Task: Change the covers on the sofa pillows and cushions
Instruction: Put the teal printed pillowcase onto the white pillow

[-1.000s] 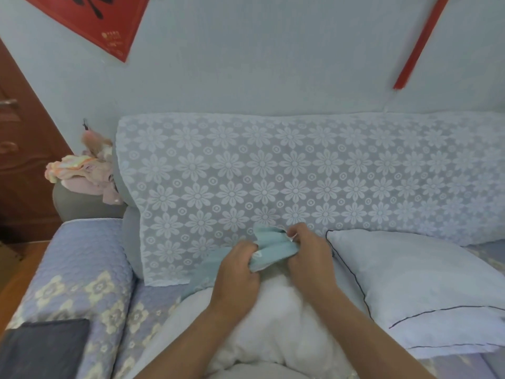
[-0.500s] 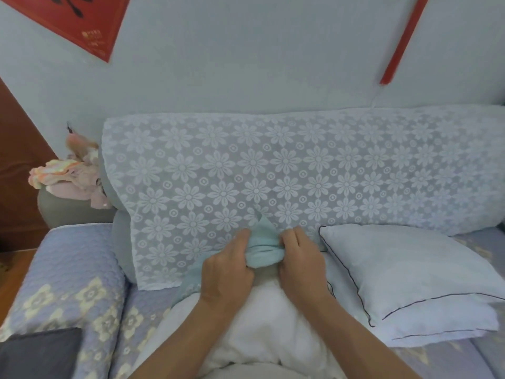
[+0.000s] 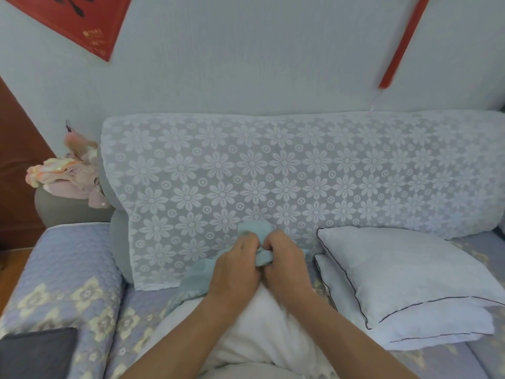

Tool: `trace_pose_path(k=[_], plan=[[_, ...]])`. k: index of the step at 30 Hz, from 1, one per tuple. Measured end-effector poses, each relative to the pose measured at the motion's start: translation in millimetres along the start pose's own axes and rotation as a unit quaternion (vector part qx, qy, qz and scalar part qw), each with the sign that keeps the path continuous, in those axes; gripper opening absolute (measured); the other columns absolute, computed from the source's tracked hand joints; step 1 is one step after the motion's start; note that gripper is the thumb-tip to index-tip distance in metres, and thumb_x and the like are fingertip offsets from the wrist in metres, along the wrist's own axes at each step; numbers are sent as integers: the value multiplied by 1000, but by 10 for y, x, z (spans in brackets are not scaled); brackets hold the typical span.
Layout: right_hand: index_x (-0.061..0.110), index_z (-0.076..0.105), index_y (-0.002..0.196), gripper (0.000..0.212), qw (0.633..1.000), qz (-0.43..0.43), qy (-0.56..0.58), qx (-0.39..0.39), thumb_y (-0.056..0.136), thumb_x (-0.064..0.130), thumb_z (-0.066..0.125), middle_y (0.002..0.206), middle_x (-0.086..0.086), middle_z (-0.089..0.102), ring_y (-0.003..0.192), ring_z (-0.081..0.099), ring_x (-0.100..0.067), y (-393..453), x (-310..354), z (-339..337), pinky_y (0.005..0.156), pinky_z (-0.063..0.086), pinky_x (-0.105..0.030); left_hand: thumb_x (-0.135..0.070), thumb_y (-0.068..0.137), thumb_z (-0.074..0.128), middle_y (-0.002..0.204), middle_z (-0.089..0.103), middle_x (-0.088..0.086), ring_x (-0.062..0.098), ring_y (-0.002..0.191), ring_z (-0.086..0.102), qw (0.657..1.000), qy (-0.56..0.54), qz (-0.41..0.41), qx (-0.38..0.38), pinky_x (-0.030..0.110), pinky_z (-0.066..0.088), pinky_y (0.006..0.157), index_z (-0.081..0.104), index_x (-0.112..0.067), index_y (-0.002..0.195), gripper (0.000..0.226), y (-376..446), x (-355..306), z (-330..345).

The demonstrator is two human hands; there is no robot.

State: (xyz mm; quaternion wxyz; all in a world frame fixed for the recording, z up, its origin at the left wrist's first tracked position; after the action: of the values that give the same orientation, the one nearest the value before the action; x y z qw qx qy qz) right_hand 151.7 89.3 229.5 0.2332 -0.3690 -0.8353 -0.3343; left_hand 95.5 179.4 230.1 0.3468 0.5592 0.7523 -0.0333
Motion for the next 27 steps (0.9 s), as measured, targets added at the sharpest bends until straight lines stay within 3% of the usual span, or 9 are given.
trace_pose_path(k=[2,5,10,14,16,18,21,25,27], plan=[[21,47,82,22,998,-35,-53,24,75,5,60,81,4,51,67,50,-19,-82,26,50,57,41,-37,-26,92,55,76,64,-3,22,61,56,998,36,-42,-2,32,35,58,45,-24,96,11,33,133,-44],[18,51,87,23,993,-33,-100,54,72,2,56,85,3,51,67,52,-24,-129,24,132,55,39,-37,-37,89,53,64,65,-2,25,51,62,997,68,-33,-31,30,39,50,53,-19,106,24,3,204,-102],[19,60,101,29,990,9,-95,100,74,9,55,94,2,57,82,56,-22,-121,-42,238,68,43,-36,-16,73,79,64,63,-4,22,47,59,997,65,19,-42,31,41,42,51,-21,103,42,-85,205,-129],[22,76,101,41,996,38,12,80,71,9,50,91,15,49,81,53,-7,-137,-118,152,73,42,-21,-5,81,66,89,49,-7,14,61,49,999,23,-44,5,32,40,50,48,-22,90,27,-180,271,-114],[19,79,98,42,990,35,77,115,70,8,50,95,21,59,87,57,-2,-90,-107,162,80,42,-14,-7,87,60,93,48,-8,13,70,51,994,-27,-99,46,34,44,60,50,-24,88,19,-198,400,-53],[16,78,92,34,970,74,145,180,72,8,52,85,15,68,77,59,-3,-63,-125,205,73,45,-21,-9,86,63,86,59,-9,10,75,55,983,-86,-129,100,24,41,63,57,-25,85,18,-189,499,14],[17,75,84,16,919,201,208,269,76,9,63,67,3,58,63,48,-10,-58,-314,244,57,36,-25,-14,82,75,77,66,-6,10,74,58,925,-240,-219,197,22,40,67,70,-18,87,8,-214,597,97],[8,68,100,24,799,299,371,366,77,1,65,93,-12,67,87,61,-23,-96,-348,307,77,48,-34,8,75,69,99,72,9,21,96,65,780,-426,-317,330,34,47,89,74,-4,106,33,-337,428,259],[5,63,101,26,734,326,448,394,77,-2,62,95,-15,64,87,62,-24,-123,-259,346,77,51,-33,9,64,63,104,68,14,26,99,63,725,-458,-342,384,37,45,89,68,2,116,53,-425,270,346]])
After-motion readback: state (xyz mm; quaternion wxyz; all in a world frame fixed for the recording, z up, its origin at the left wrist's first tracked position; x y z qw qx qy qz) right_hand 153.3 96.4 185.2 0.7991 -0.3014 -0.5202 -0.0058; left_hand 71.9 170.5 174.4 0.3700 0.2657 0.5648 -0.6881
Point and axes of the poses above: each hand's wrist, its own y-axis towards the middle knuckle, its own z-axis out of the palm, x = y × z, the point moved 9 cm from there along y, towards the middle knuckle
